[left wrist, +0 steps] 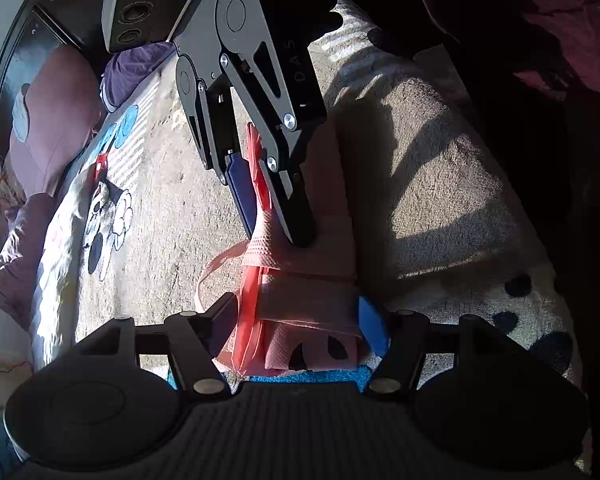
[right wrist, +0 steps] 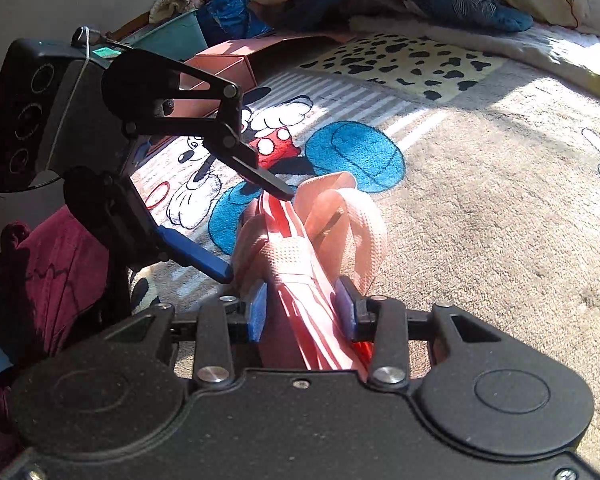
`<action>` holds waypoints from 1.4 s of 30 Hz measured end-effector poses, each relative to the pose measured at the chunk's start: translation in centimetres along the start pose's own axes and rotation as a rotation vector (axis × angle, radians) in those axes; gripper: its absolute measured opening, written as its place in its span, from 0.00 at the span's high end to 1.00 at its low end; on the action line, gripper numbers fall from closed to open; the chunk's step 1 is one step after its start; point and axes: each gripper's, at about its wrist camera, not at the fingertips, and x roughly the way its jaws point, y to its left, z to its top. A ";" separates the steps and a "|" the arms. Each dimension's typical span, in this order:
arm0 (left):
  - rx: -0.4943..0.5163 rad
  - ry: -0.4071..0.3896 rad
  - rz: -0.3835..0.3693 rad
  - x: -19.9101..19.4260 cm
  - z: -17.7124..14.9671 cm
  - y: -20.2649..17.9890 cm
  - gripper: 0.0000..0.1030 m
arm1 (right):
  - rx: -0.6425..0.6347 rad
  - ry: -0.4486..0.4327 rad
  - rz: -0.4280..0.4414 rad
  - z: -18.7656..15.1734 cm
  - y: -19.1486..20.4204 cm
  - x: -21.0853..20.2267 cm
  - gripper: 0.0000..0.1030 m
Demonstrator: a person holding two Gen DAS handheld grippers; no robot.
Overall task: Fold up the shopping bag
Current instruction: 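Roll the pink bag and wrap its handles around the roll with both tools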
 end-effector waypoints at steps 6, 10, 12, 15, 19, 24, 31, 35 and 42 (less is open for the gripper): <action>0.127 -0.010 0.096 1.1 -0.2 -2.5 0.33 | 0.135 -0.024 0.093 -1.3 -1.1 0.2 0.64; 0.009 0.013 0.002 1.7 -0.1 -0.4 0.39 | 0.165 -0.047 0.106 -1.9 -0.9 0.3 0.64; -0.073 0.021 -0.099 2.1 -0.2 1.6 0.42 | 0.139 -0.049 0.083 -1.8 -0.2 0.2 0.62; -0.188 0.027 -0.235 2.9 -0.6 4.2 0.43 | -0.018 -0.031 -0.023 -0.7 2.6 -0.2 0.59; -0.292 0.029 -0.361 4.3 -1.5 6.6 0.42 | -0.334 0.065 -0.202 -0.4 8.0 0.3 0.33; -0.460 0.029 -0.497 5.7 -2.9 9.2 0.42 | -0.807 0.226 -0.482 -3.0 12.6 3.2 0.26; -0.690 -0.003 -0.761 6.6 -5.5 10.5 0.43 | -0.967 0.218 -0.586 -4.2 12.8 3.6 0.43; -0.790 -0.060 -0.752 6.3 -7.3 10.3 0.44 | -0.878 0.200 -0.519 -3.5 11.8 2.7 0.51; -0.659 -0.053 -0.385 0.7 -6.1 6.5 0.32 | -0.561 0.170 -0.323 -0.3 8.0 1.4 0.53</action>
